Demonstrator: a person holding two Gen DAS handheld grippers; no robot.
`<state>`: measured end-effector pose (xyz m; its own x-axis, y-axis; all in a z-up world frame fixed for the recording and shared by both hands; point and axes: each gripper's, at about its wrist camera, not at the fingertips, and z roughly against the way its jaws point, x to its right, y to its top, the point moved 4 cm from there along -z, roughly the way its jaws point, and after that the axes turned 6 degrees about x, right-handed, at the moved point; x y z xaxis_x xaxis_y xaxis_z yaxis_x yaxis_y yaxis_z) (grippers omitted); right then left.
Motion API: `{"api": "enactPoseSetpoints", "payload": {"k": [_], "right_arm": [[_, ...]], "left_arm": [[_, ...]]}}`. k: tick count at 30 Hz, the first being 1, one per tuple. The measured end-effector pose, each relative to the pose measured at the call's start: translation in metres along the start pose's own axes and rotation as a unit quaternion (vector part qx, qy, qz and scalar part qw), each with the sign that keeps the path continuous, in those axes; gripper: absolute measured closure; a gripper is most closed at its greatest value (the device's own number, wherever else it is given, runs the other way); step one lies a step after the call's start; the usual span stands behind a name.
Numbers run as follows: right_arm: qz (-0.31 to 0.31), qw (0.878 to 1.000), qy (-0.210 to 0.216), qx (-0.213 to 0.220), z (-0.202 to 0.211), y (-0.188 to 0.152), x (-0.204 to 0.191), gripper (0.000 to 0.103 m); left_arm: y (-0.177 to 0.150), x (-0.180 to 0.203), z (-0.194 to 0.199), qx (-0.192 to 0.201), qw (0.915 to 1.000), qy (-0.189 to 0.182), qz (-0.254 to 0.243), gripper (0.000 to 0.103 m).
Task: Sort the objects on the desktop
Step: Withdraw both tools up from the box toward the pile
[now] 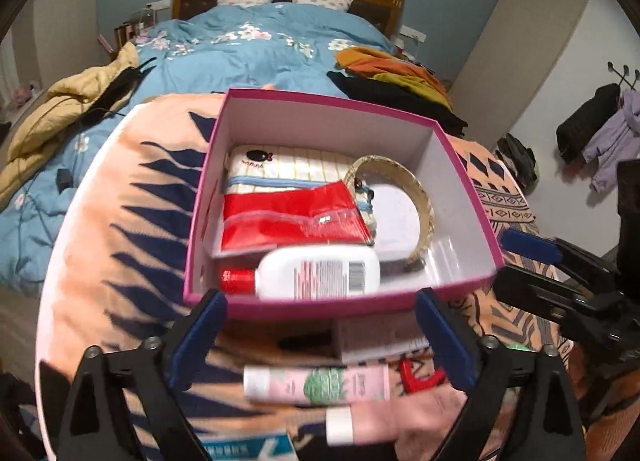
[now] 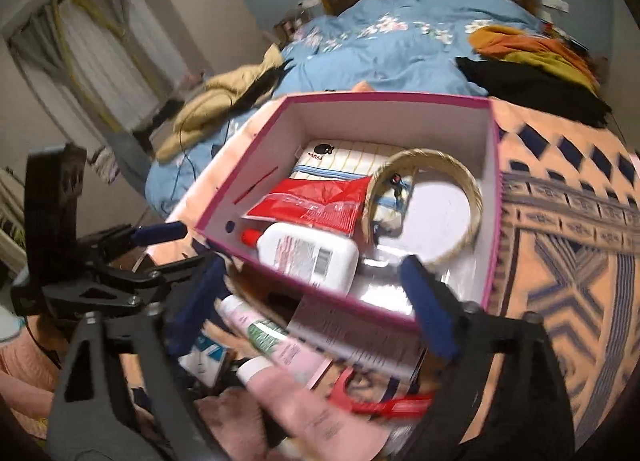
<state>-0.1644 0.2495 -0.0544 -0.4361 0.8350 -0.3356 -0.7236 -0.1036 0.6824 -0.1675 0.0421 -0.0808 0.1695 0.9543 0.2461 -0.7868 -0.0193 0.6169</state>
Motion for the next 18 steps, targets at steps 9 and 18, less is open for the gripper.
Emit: {"api": "enactPoseSetpoints", "payload": {"k": [9, 18], "right_arm": [[-0.012, 0.999, -0.051, -0.001, 0.03, -0.045, -0.013, 0.002], [-0.006, 0.998, -0.068, 0.012, 0.053, -0.066, -0.028, 0.002]], "left_arm": [[-0.028, 0.017, 0.04, 0.015, 0.9997, 0.013, 0.013, 0.001], [-0.05, 0.026, 0.063, 0.02, 0.9987, 0.046, 0.012, 0.001]]}}
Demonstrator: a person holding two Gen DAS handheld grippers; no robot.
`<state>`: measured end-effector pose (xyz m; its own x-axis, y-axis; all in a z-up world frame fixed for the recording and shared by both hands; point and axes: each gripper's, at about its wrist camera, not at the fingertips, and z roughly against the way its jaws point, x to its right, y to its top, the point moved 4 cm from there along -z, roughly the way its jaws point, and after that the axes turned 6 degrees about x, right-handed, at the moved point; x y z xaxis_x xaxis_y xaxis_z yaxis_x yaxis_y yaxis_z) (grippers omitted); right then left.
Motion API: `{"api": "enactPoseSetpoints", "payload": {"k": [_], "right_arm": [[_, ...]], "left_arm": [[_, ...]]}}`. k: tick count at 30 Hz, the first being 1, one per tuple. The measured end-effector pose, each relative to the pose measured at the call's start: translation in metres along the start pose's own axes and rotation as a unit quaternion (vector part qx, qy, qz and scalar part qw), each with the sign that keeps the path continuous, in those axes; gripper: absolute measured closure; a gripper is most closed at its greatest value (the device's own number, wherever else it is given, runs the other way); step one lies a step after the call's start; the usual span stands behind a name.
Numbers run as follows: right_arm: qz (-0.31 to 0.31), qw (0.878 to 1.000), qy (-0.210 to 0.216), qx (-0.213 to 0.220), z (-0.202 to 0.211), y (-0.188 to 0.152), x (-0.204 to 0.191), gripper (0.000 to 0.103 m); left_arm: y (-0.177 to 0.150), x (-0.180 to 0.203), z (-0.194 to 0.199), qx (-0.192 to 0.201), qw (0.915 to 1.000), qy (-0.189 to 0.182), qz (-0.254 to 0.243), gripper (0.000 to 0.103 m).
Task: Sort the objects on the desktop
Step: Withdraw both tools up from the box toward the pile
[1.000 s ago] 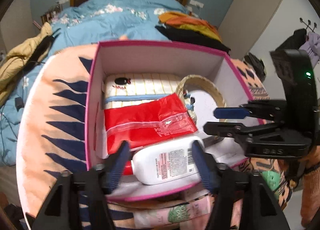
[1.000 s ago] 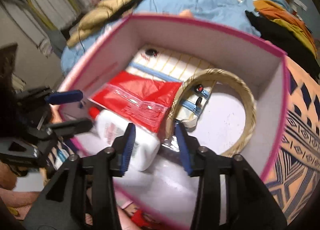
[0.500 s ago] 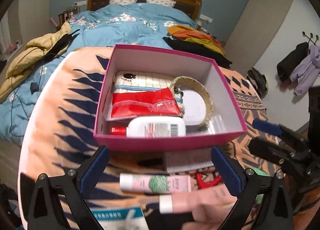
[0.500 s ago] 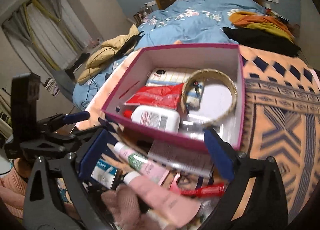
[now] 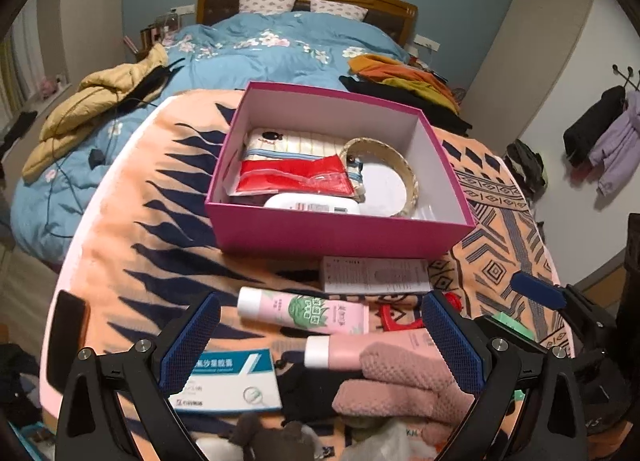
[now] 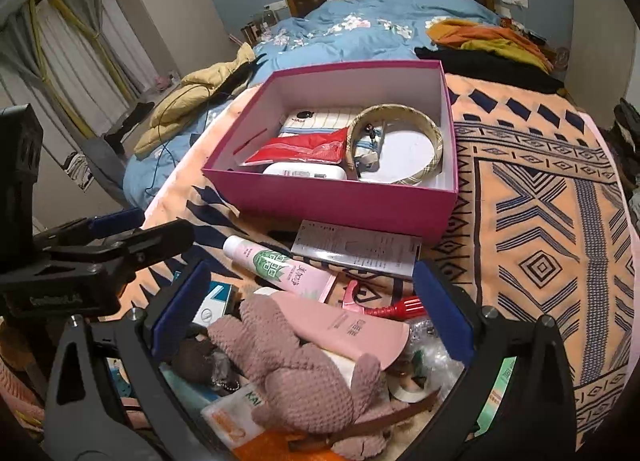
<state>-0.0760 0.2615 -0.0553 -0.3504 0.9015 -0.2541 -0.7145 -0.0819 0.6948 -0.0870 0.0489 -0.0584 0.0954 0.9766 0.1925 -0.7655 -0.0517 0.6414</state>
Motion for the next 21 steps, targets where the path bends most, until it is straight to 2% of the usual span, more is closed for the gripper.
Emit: {"api": "enactPoseSetpoints", "payload": {"k": [5, 15, 21], "right_arm": [[0.006, 1.0, 0.0, 0.003, 0.008, -0.004, -0.004, 0.002], [0.008, 1.0, 0.002, -0.003, 0.008, -0.013, -0.007, 0.002], [0.005, 1.0, 0.001, 0.001, 0.009, -0.013, -0.007, 0.001]], "left_arm": [[-0.005, 0.002, 0.015, 0.015, 0.9998, 0.015, -0.005, 0.001], [-0.015, -0.001, 0.022, 0.011, 0.9993, 0.036, -0.005, 0.001], [-0.018, 0.002, 0.026, 0.022, 0.9978, 0.057, -0.024, 0.001]]}}
